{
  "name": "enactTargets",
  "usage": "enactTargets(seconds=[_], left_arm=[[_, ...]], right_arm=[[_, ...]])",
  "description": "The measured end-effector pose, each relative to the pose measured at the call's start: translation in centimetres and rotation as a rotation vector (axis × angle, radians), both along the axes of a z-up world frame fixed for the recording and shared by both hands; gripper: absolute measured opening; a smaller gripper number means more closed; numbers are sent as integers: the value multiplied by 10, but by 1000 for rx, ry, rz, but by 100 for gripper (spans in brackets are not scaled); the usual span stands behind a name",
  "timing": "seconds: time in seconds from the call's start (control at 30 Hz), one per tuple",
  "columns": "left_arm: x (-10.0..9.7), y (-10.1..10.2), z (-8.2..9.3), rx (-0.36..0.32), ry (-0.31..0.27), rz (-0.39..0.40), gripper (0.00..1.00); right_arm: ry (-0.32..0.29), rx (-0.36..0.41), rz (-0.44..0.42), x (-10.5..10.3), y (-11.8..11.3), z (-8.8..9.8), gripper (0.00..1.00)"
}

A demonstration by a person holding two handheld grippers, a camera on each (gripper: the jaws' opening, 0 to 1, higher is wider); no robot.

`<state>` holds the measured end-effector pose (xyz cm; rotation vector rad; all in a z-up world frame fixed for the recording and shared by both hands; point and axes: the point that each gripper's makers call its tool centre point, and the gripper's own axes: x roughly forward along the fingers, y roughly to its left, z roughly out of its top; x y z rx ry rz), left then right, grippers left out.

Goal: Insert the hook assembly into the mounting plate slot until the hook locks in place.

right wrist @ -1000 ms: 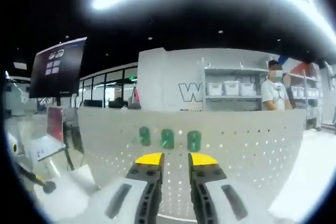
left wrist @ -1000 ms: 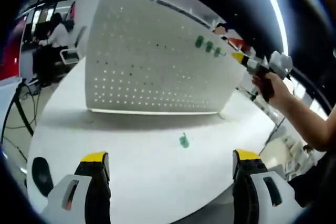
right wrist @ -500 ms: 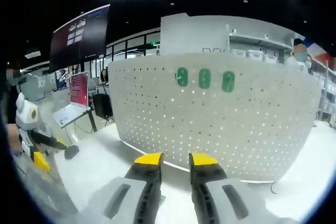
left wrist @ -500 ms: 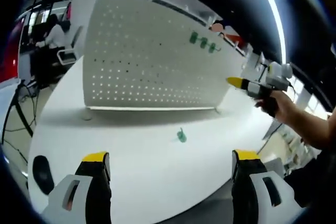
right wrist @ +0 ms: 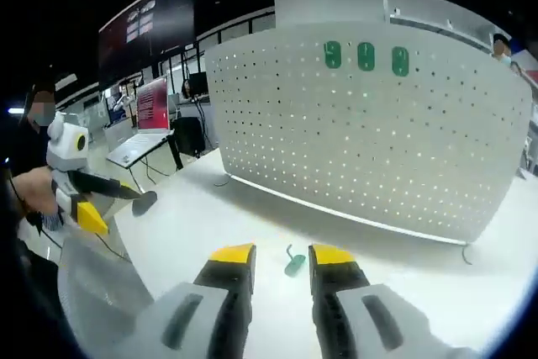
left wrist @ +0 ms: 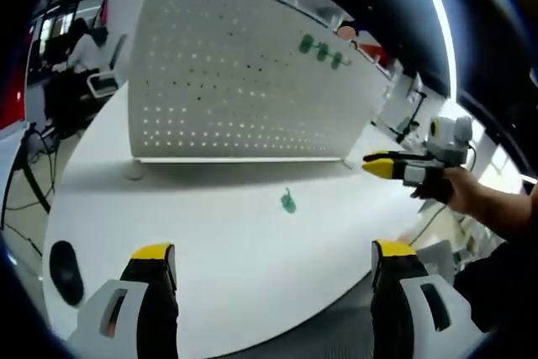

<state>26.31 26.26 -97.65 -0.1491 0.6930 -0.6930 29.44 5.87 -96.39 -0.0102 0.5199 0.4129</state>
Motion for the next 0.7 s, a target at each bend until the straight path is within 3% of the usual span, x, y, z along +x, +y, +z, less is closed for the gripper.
enactTargets(seconds=[0.17, 0.23, 0.3, 0.7], left_arm=[[-7, -4, -3, 6, 13, -17, 98], [-10, -4, -6, 18, 22, -20, 98], [-12, -4, -7, 20, 26, -19, 98], [-28, -10, -23, 43, 72, -33, 98]], right_arm=[[36, 31, 5, -13, 6, -13, 23], [70, 19, 20, -22, 9, -24, 24], [110, 62, 10, -32, 12, -33, 24], [196, 63, 52, -62, 22, -69, 26]])
